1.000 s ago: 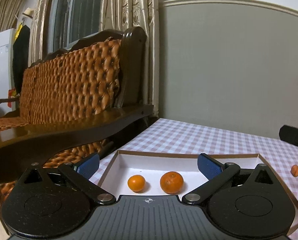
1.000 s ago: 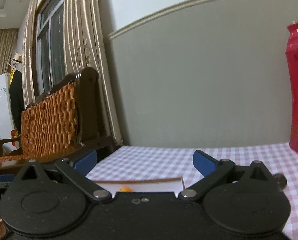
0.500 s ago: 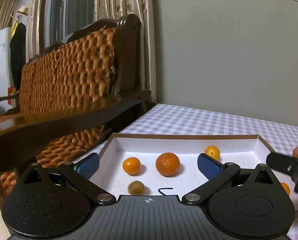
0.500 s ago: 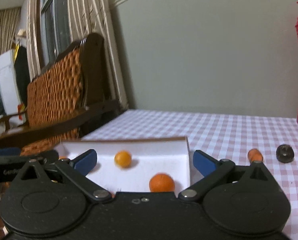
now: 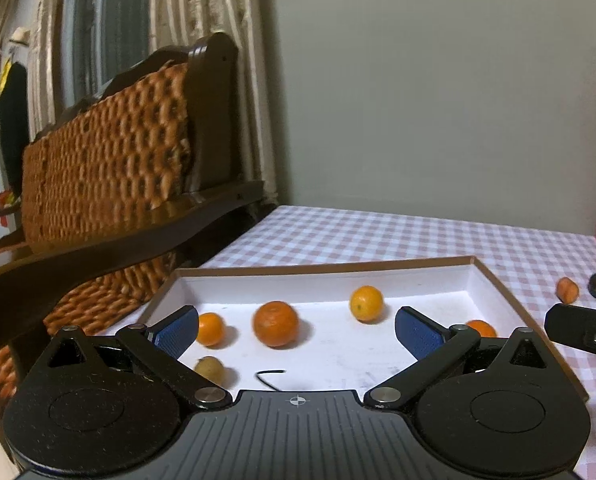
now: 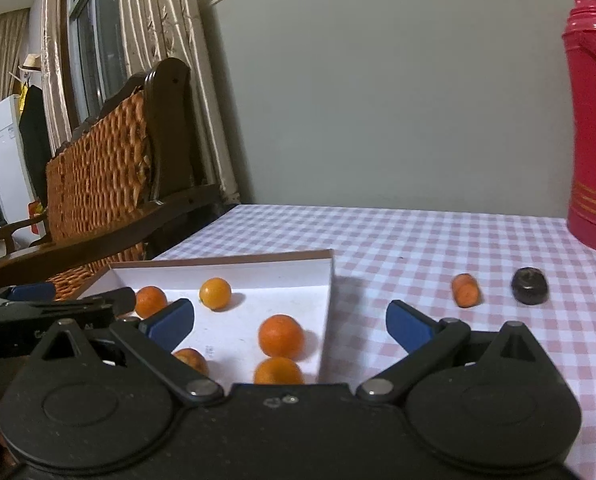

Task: Organize fruits
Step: 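Withdraw both open grippers from the box toward the two remaining fruits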

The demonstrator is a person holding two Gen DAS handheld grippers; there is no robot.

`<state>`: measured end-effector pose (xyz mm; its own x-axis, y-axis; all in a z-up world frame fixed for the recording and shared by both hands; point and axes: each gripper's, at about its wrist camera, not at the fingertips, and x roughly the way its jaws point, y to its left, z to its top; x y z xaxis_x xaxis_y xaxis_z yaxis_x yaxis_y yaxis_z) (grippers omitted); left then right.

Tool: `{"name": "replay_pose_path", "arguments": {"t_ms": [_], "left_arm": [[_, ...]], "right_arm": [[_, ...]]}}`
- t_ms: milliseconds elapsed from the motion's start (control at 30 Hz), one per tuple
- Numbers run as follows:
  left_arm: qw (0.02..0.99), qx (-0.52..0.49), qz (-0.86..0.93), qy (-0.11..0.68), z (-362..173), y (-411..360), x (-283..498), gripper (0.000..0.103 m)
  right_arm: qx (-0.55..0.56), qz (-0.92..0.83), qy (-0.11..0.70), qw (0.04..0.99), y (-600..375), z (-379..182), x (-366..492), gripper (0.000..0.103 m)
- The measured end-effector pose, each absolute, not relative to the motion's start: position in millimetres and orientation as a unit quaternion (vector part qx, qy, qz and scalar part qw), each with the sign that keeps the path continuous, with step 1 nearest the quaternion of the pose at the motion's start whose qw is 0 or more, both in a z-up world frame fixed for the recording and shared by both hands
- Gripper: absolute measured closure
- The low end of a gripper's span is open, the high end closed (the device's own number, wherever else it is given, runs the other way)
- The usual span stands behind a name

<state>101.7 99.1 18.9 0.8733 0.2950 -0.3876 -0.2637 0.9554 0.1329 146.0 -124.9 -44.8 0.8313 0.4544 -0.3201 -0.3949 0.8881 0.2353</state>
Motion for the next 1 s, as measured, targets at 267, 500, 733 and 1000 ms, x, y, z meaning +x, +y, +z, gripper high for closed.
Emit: {"name": "replay_pose_path", "arguments": {"t_ms": [267,500,733,1000], "left_arm": [[0.970,0.071,0.109,0.206,17,56,106,0.000],[0.973,0.076,0.074,0.204,18,25,107,0.000],[0.975,0.073,0.033,0.208,18,-3,110,0.000],[0.973,0.078,-0.009,0.215,15,-37,117,0.000]], "right_arm": [[0.114,0.187,0.224,0.950,-167,-48,145,0.006],[0.129,0.158,0.227,0.952,-196,-52,140,0.006],[0.136,0.122,0.223,0.958,-226,-57,136,0.006],[0.153,0.086,0.225,0.958,-257,-65,135,0.006]]}}
